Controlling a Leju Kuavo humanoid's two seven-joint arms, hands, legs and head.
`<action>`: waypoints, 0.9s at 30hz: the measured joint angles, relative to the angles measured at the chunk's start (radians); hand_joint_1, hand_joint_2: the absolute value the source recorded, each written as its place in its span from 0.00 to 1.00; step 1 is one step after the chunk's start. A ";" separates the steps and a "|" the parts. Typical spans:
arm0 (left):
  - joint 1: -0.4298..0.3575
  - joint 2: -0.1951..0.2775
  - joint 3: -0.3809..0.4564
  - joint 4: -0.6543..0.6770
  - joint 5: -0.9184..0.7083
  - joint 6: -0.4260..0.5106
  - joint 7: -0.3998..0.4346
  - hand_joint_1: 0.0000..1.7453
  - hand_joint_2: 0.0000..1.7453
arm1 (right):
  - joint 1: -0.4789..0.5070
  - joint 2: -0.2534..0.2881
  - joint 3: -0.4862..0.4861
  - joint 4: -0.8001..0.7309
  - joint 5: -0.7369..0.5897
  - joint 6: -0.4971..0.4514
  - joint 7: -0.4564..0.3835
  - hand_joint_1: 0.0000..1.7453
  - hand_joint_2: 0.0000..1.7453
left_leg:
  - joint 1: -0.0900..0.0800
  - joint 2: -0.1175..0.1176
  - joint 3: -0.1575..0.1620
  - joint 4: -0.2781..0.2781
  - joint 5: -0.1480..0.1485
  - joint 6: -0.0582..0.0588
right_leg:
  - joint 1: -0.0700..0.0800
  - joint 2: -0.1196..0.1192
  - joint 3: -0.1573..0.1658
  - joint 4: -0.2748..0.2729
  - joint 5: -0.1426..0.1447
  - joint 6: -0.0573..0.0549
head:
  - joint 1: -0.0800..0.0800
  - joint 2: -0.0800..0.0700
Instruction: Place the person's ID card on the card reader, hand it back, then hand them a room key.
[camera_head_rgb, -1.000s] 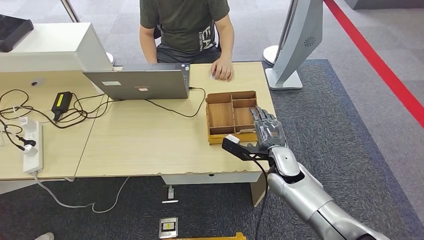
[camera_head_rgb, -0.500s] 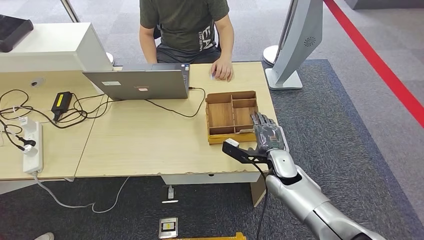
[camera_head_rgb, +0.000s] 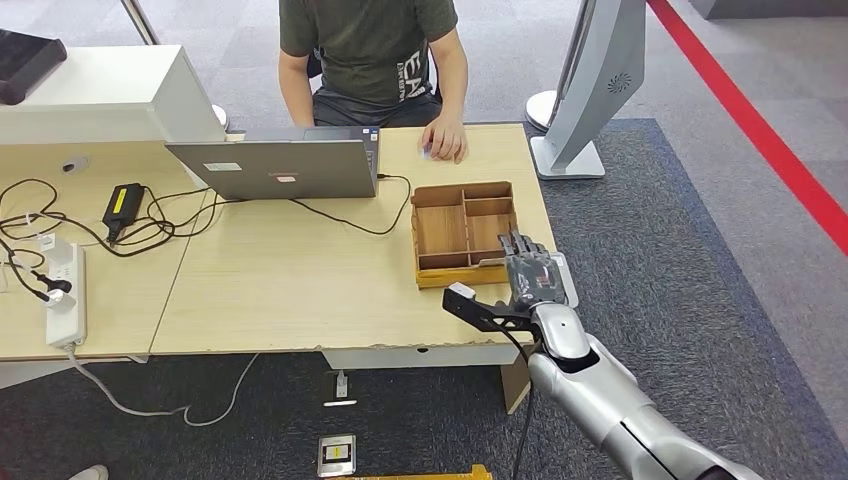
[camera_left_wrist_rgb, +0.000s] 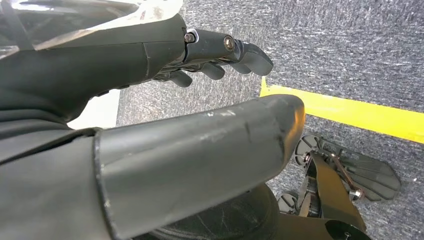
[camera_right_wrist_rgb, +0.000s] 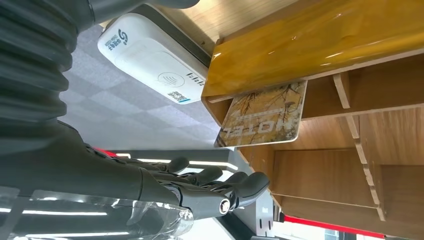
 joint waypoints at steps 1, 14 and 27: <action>0.000 0.000 0.000 0.000 0.000 0.000 0.000 0.00 0.00 | 0.000 0.001 -0.001 0.002 0.001 0.000 0.000 0.00 1.00 | 0.000 0.000 0.000 0.000 0.000 0.000 | 0.000 0.000 0.000 0.000 0.000 0.000 | 0.000 0.000; 0.000 0.000 0.000 0.000 -0.016 -0.012 0.004 0.00 0.00 | 0.004 0.007 -0.017 0.010 0.025 -0.015 -0.010 0.00 1.00 | 0.000 0.000 0.000 0.000 0.000 0.000 | 0.000 0.000 0.000 0.000 0.000 0.000 | 0.000 0.000; 0.000 0.000 0.000 0.000 -0.008 -0.001 0.017 0.00 0.00 | 0.003 0.030 -0.016 0.009 0.050 -0.025 -0.030 0.00 1.00 | 0.000 0.000 0.000 0.000 0.000 0.000 | 0.000 0.000 0.000 0.000 0.000 0.000 | 0.000 0.000</action>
